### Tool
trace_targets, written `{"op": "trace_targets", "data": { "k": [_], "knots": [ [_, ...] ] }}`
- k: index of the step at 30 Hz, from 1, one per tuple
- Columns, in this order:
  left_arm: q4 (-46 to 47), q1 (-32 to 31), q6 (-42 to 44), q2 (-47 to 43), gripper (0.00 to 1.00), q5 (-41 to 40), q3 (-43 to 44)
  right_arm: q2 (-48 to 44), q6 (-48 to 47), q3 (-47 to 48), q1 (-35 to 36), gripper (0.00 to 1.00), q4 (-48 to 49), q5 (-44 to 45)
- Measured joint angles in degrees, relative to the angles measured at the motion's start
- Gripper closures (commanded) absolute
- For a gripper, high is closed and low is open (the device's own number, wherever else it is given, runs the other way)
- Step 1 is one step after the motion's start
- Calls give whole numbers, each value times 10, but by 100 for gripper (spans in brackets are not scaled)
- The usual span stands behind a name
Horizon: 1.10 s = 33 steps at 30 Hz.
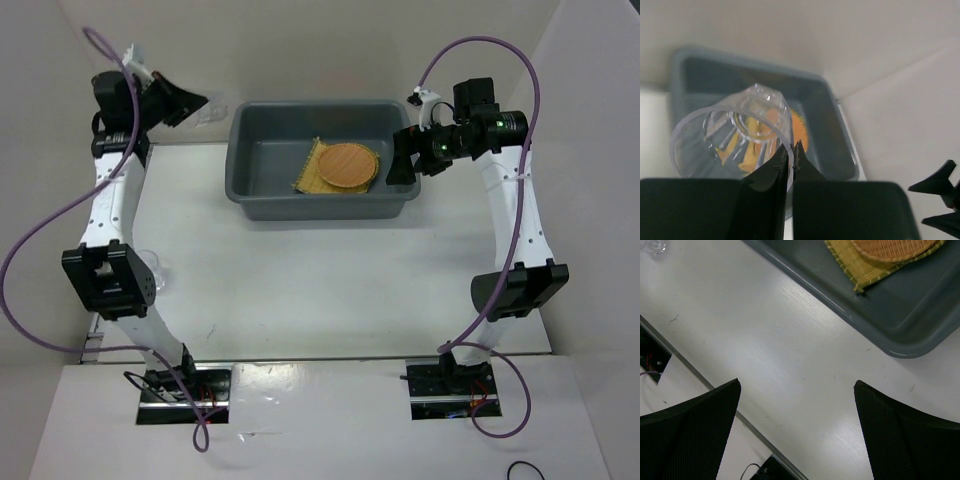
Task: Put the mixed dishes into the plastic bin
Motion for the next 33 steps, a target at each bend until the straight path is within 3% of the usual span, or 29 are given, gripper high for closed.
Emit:
{"op": "trace_targets", "data": {
  "k": [3,5,7,11,20,26,33],
  "knots": [
    [-77,-60,40,87,100,-12,188,0,-2,0,0,2,0,0],
    [-167,-111,77,190,100,-58,394,0,-3,0,0,2,0,0],
    [-226,-155,101,268,100,-109,520,0,-4,2,0,2,-1,2],
    [-363,-226,134,389,100,-209,683,0,-7,10,0,2,-1,7],
    [-489,-267,172,521,100,-366,732,0,-12,10,0,2,0,30],
    [-495,-265,184,562,100,-401,742,-1,-14,0,0,2,0,42],
    [-495,-264,186,592,89,-403,746,-6,-14,-15,0,2,-1,57]
  ]
}}
